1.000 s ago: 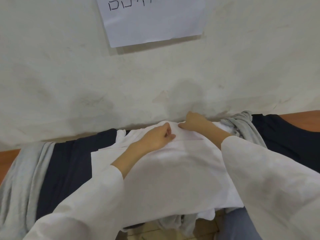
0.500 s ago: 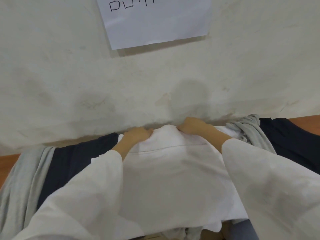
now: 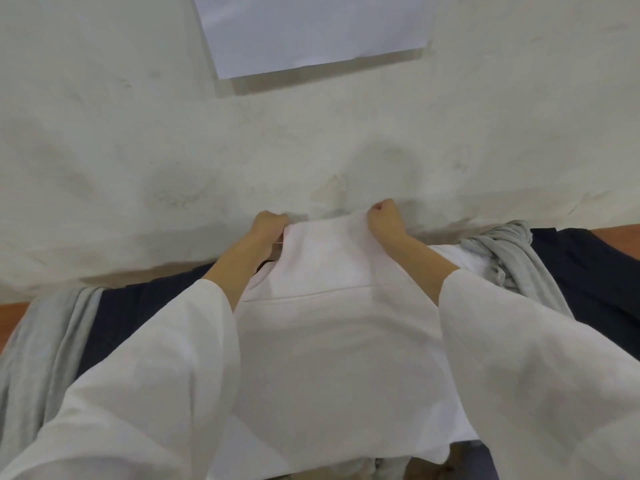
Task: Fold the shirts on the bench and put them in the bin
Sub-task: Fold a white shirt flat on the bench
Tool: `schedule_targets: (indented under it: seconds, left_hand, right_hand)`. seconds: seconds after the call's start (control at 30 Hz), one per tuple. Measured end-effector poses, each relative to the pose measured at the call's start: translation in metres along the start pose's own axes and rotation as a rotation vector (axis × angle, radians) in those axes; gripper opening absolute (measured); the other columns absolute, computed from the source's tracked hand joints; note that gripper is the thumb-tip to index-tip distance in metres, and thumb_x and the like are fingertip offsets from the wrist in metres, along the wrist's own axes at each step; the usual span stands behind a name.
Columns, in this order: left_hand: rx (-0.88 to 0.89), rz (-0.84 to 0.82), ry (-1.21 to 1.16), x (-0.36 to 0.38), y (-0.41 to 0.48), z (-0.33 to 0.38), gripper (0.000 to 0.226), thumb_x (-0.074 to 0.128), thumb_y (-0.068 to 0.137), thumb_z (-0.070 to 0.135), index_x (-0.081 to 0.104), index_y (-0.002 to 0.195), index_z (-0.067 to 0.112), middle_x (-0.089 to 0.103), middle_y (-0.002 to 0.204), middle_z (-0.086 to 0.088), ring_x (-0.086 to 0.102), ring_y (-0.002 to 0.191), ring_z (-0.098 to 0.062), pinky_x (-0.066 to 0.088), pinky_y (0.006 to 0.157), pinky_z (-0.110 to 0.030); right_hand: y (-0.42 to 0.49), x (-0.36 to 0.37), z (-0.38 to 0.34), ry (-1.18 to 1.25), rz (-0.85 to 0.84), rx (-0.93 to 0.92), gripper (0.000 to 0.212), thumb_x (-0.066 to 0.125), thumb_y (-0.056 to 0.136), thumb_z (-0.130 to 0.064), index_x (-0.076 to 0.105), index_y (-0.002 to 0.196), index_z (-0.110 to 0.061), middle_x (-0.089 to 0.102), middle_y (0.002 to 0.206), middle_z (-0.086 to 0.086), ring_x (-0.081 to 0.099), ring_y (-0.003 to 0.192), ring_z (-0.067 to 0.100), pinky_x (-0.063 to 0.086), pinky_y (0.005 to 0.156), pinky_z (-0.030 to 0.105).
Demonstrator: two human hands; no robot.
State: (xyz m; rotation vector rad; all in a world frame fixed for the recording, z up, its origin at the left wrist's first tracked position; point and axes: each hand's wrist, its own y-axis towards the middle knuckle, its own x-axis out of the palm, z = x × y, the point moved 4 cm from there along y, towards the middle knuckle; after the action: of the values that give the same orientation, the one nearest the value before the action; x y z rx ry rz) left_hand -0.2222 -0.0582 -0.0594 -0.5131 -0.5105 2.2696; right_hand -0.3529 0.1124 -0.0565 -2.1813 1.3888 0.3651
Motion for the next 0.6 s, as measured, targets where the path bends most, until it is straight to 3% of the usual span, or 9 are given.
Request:
schedule_targets:
  seconds: [0.07, 0.13, 0.2, 0.27, 0.37, 0.43, 0.5, 0.53, 0.6]
  left_hand:
    - [-0.045, -0.098, -0.279, -0.004, -0.008, 0.009, 0.035, 0.042, 0.086, -0.012, 0.036, 0.059, 0.01, 0.039, 0.048, -0.004, 0.04, 0.037, -0.015, 0.034, 0.04, -0.02]
    - [-0.055, -0.208, -0.321, -0.006, -0.018, 0.02, 0.038, 0.047, 0.086, -0.013, 0.034, 0.062, 0.013, 0.045, 0.056, -0.003, 0.049, 0.041, -0.012, 0.042, 0.042, -0.018]
    - [0.0, -0.221, -0.288, -0.01, -0.032, 0.035, 0.024, 0.056, 0.086, -0.009, 0.046, 0.086, 0.013, 0.054, 0.083, -0.006, 0.059, 0.065, -0.014, 0.05, 0.056, -0.025]
    - [0.062, -0.171, -0.373, -0.016, -0.042, 0.048, 0.051, 0.062, 0.086, -0.003, 0.039, 0.127, 0.016, 0.057, 0.103, -0.008, 0.063, 0.077, -0.015, 0.053, 0.058, -0.028]
    - [0.177, -0.214, -0.59, -0.025, -0.069, 0.074, 0.065, 0.058, 0.088, -0.004, 0.029, 0.143, 0.016, 0.059, 0.099, -0.006, 0.065, 0.075, -0.014, 0.053, 0.056, -0.025]
    - [0.19, -0.257, -0.754, -0.032, -0.086, 0.091, 0.053, 0.056, 0.089, -0.004, 0.041, 0.132, 0.022, 0.06, 0.094, -0.007, 0.064, 0.076, -0.016, 0.055, 0.059, -0.027]
    - [0.173, -0.261, -0.761, -0.037, -0.104, 0.102, 0.022, 0.057, 0.089, -0.003, 0.055, 0.097, 0.018, 0.06, 0.087, -0.008, 0.064, 0.069, -0.017, 0.056, 0.058, -0.026]
    - [0.179, -0.261, -0.719, -0.039, -0.112, 0.106, 0.018, 0.058, 0.089, -0.001, 0.054, 0.083, 0.016, 0.06, 0.083, -0.007, 0.065, 0.065, -0.017, 0.056, 0.058, -0.025]
    - [0.192, -0.26, -0.686, -0.04, -0.122, 0.113, 0.019, 0.058, 0.09, 0.004, 0.052, 0.076, 0.015, 0.06, 0.079, -0.003, 0.064, 0.065, -0.015, 0.055, 0.06, -0.024]
  right_hand:
    - [-0.005, -0.008, -0.008, 0.273, -0.029, 0.095, 0.02, 0.035, 0.097, -0.004, 0.047, 0.081, -0.009, 0.043, 0.08, 0.004, 0.044, 0.068, 0.015, 0.04, 0.056, 0.023]
    - [-0.012, -0.014, -0.015, 0.648, -0.124, 0.244, 0.029, 0.036, 0.095, 0.003, 0.045, 0.071, -0.009, 0.045, 0.071, 0.005, 0.047, 0.06, 0.015, 0.046, 0.048, 0.019]
    - [-0.025, -0.023, -0.021, 0.931, -0.245, 0.399, 0.013, 0.045, 0.092, 0.0, 0.054, 0.082, 0.0, 0.061, 0.075, 0.012, 0.061, 0.066, 0.024, 0.055, 0.058, 0.024]
    - [-0.042, -0.034, -0.031, 1.051, -0.352, 0.473, 0.015, 0.057, 0.088, -0.012, 0.06, 0.092, 0.003, 0.068, 0.087, 0.013, 0.066, 0.073, 0.029, 0.059, 0.064, 0.033]
    - [-0.056, -0.053, -0.054, 1.083, -0.435, 0.372, 0.014, 0.06, 0.087, -0.019, 0.061, 0.085, -0.006, 0.062, 0.08, 0.005, 0.063, 0.066, 0.024, 0.056, 0.061, 0.029]
    - [-0.064, -0.066, -0.073, 1.076, -0.407, 0.264, 0.009, 0.061, 0.088, -0.017, 0.058, 0.083, -0.009, 0.056, 0.074, 0.005, 0.059, 0.061, 0.022, 0.053, 0.058, 0.026]
    - [-0.076, -0.079, -0.09, 0.986, -0.388, 0.158, 0.008, 0.06, 0.088, -0.015, 0.059, 0.082, -0.011, 0.056, 0.073, 0.006, 0.058, 0.058, 0.02, 0.052, 0.052, 0.024]
    - [-0.082, -0.084, -0.098, 0.889, -0.369, 0.1, 0.005, 0.06, 0.089, -0.015, 0.06, 0.085, -0.012, 0.057, 0.076, 0.005, 0.058, 0.06, 0.019, 0.051, 0.051, 0.022]
    - [-0.089, -0.09, -0.109, 0.698, -0.273, -0.029, 0.011, 0.061, 0.087, -0.011, 0.06, 0.098, -0.013, 0.056, 0.084, 0.003, 0.056, 0.068, 0.017, 0.047, 0.054, 0.021]
